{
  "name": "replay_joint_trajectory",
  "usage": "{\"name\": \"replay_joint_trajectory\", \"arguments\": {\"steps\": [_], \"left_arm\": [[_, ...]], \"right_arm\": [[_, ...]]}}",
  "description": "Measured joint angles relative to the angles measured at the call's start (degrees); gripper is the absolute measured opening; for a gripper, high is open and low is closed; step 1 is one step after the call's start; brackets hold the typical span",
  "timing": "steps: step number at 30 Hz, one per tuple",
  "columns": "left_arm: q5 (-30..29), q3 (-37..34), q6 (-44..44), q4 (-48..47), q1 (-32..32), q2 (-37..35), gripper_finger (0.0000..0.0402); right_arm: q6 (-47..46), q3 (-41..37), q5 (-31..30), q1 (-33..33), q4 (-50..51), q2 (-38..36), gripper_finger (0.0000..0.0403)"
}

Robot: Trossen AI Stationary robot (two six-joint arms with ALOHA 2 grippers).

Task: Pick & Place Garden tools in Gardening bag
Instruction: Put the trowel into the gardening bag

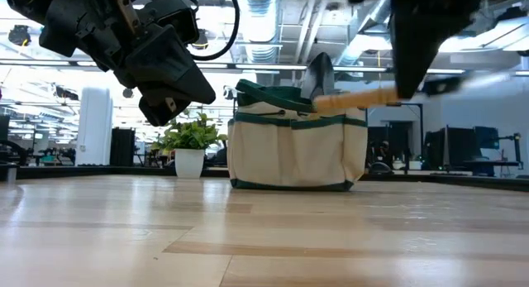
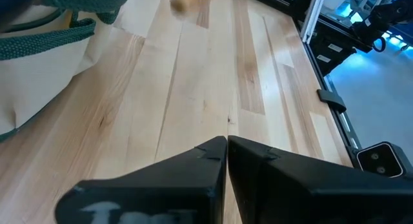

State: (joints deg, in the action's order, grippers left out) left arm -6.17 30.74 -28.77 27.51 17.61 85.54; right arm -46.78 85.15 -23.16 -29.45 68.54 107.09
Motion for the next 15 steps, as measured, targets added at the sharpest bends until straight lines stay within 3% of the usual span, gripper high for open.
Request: {"name": "replay_joint_trajectory", "arguments": {"steps": [6,15], "left_arm": [[0.00,0.00,0.02,0.07,0.00,0.00,0.0003],[-0.96,-0.02,1.74,1.33,0.00,-0.02,0.0003]], "right_arm": [[-4.15,7.60,-2.45,-1.63,20.94,0.00,0.0051],[7.43,7.95,-2.36,2.49,21.06,0.00,0.0051]]}}
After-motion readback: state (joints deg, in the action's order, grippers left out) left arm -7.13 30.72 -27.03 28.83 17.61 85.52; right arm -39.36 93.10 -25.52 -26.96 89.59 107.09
